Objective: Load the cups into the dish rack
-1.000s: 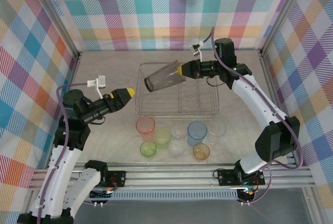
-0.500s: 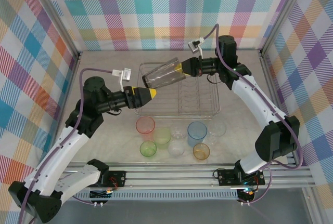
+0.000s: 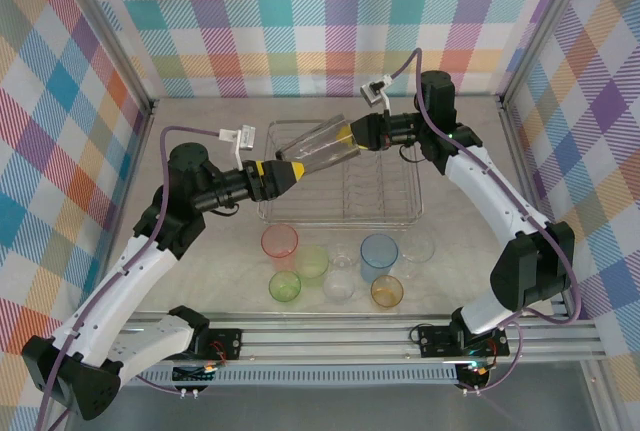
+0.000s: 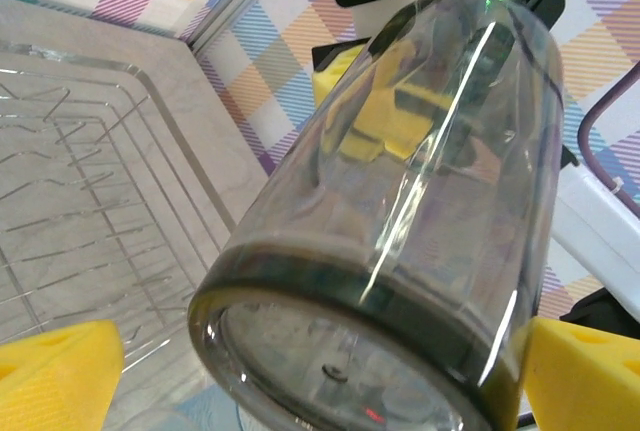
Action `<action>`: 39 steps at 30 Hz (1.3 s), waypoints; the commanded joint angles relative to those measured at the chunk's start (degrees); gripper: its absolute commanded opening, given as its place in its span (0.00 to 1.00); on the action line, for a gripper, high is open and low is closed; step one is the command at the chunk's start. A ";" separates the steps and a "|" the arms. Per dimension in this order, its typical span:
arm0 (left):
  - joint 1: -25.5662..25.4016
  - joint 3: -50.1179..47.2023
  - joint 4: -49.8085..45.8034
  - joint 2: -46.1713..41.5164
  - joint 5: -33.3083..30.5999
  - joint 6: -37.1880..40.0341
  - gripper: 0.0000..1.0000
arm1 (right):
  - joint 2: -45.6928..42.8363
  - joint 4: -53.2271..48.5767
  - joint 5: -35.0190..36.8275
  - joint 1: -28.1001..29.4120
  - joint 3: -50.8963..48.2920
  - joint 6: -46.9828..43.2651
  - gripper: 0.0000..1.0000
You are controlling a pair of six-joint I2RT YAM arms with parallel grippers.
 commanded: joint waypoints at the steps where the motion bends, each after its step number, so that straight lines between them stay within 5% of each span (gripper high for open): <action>1: -1.02 1.48 4.52 0.55 0.04 -1.30 1.00 | -0.41 4.88 -2.20 0.57 -1.17 1.82 0.00; 9: -2.75 1.58 5.41 2.23 -0.43 -1.51 1.00 | 2.85 12.21 -2.25 2.48 -1.50 7.47 0.00; 22: -3.38 1.08 6.95 1.86 -1.41 -1.74 0.84 | 4.48 11.51 -2.72 3.66 -1.78 7.45 0.00; 26: -3.38 0.31 6.43 0.47 -4.74 -1.90 1.00 | 4.95 10.68 -3.19 3.78 -1.59 7.32 0.00; 32: -3.38 -1.83 9.62 -1.13 -6.64 -3.20 1.00 | 5.50 10.23 -3.61 3.83 -1.58 7.24 0.00; 39: -3.38 -2.24 11.91 -0.30 -4.96 -4.63 0.79 | 6.55 11.57 -2.90 4.35 -0.96 8.86 0.00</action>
